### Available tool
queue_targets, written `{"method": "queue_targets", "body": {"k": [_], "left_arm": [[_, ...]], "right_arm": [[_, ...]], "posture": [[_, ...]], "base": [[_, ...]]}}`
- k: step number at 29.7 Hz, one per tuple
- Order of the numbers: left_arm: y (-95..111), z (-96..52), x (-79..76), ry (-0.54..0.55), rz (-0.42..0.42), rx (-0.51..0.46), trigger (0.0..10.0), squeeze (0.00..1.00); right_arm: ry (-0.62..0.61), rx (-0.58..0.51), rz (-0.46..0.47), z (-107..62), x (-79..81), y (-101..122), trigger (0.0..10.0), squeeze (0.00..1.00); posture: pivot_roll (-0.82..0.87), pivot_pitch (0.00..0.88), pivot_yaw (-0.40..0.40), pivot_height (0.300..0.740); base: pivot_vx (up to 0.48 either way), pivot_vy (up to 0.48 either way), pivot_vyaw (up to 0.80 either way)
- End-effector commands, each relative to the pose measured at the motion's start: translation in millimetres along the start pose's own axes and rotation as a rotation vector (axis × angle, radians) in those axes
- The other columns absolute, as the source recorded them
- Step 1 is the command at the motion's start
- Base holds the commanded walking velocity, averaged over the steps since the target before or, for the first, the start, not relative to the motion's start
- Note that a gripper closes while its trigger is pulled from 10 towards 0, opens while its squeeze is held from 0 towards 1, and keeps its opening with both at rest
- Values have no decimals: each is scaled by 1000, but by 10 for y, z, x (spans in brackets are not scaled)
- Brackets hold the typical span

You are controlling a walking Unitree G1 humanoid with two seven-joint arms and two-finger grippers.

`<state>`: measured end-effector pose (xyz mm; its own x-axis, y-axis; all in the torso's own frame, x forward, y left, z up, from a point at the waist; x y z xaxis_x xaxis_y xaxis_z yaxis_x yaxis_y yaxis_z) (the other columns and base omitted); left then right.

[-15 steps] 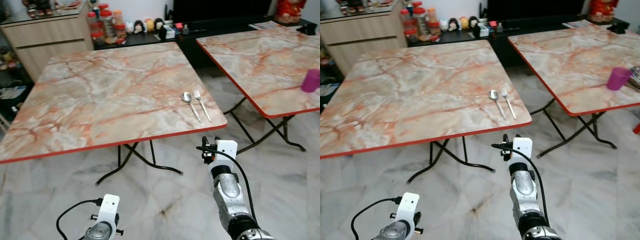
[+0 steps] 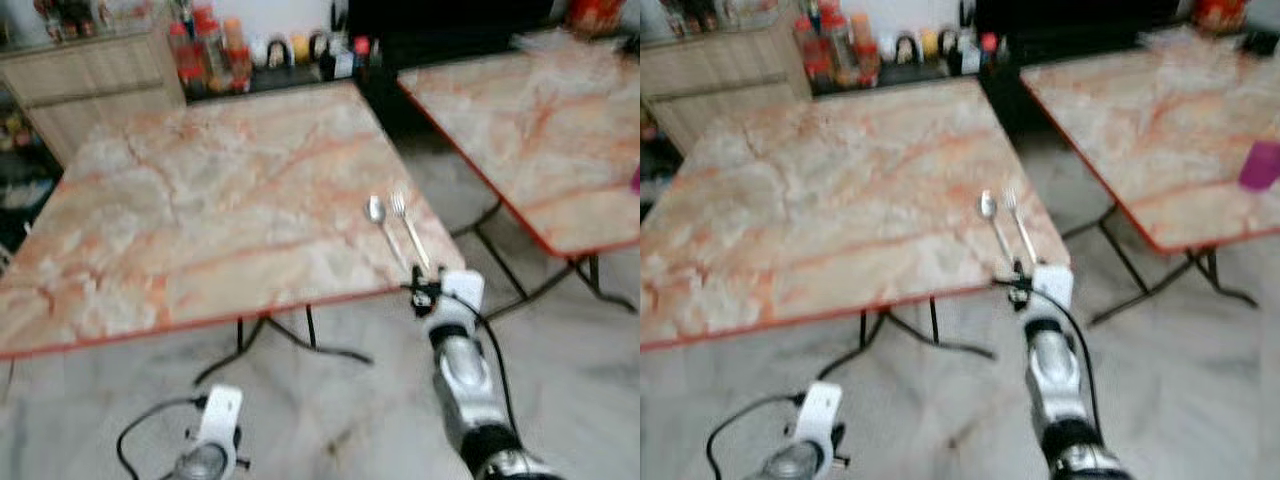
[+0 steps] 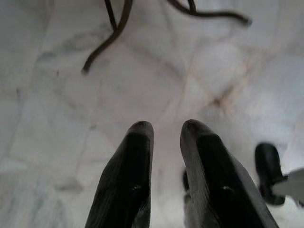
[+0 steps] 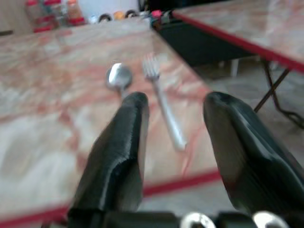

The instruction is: Setting the table

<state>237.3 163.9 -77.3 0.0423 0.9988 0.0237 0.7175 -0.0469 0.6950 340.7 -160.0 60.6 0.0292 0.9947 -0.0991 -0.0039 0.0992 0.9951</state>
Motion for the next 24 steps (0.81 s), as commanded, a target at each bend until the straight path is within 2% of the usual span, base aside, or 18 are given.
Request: {"method": "queue_targets", "body": {"k": [1,24], "left_arm": [[-27,-11,101,24,9,10,10000,0],[-56,-21,126,39,-7,13,10000,0]], "right_arm": [[25,-12,18,24,115,48,10000,0],[30,-16,23,31,129,64,10000,0]], "posture": [[-31,0,52,740],[-18,0,42,740]], "base": [[356,0,0],[358,0,0]]}}
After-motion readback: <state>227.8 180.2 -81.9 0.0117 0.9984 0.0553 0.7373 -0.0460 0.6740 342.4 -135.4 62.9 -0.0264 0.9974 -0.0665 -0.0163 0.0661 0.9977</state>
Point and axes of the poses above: a point about 5 cm out from each wrist's last joint towards the gripper, its own z axis pointing out of the wrist towards the gripper, its own y axis along the axis of the wrist's last joint, x = y × z, the point moved 2 cm from there along z, pointing out of the wrist towards the gripper, and after that the axes turned 7 degrees about -z, right-handed, at the moved point
